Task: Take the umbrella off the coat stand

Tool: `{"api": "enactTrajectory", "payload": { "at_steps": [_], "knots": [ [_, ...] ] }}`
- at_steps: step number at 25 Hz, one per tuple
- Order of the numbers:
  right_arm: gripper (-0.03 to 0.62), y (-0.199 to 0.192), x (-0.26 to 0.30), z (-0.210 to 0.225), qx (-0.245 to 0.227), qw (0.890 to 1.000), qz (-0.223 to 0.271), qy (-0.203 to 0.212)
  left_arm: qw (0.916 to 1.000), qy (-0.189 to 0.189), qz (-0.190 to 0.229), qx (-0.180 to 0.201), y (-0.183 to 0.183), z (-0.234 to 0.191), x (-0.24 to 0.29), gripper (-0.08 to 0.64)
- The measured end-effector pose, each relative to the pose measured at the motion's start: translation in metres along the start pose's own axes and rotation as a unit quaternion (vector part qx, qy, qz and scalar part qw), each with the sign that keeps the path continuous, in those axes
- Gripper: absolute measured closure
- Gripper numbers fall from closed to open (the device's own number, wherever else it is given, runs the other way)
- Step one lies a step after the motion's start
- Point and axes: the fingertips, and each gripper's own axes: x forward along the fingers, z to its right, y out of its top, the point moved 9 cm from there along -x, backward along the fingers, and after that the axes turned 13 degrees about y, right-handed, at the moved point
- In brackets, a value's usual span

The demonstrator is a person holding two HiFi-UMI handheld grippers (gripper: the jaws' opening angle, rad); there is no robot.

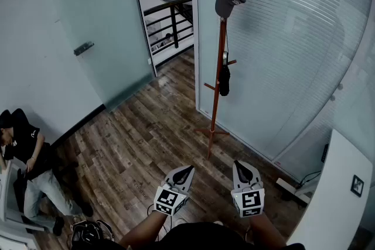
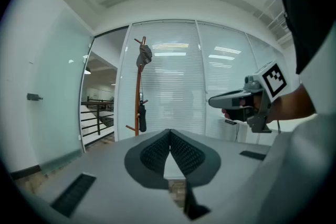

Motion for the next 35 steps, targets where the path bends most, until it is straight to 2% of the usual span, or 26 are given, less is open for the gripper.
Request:
{"api": "enactTrajectory", "payload": {
  "at_steps": [3,5,8,11,20,27,32,35],
  "knots": [
    [0.589,0.004,0.002,0.007,-0.011,1.000,-0.004,0.001,0.9985,-0.010,0.053,0.007,0.009,0.004,0.003,0.549],
    [0.589,0.006,0.005,0.013,-0.009,1.000,-0.002,-0.003,0.9979,-0.005,0.064,0.002,0.013,0.001,0.009,0.549],
    [0.589,0.002,0.009,0.018,0.030,1.000,-0.001,-0.004,0.9978,-0.001,0.058,-0.031,0.014,-0.001,0.013,0.549],
    [0.589,0.004,0.011,0.018,0.055,0.998,0.008,-0.011,0.9980,-0.002,0.054,-0.033,0.016,0.000,0.013,0.549],
    [0.588,0.009,0.014,0.013,0.062,0.997,0.042,-0.031,0.9984,0.000,0.043,-0.036,0.010,-0.004,0.006,0.549],
    [0.586,0.011,0.018,-0.008,0.064,0.996,0.048,-0.047,0.9983,-0.002,0.040,-0.043,0.004,-0.029,-0.012,0.549],
    [0.586,0.008,0.021,-0.022,0.071,0.995,0.045,-0.060,0.9989,-0.021,0.016,-0.038,-0.007,-0.045,-0.017,0.549],
    [0.586,0.011,0.020,-0.017,0.066,0.995,0.039,-0.070,0.9987,-0.035,0.014,-0.033,-0.006,-0.046,-0.013,0.549]
  ]
}}
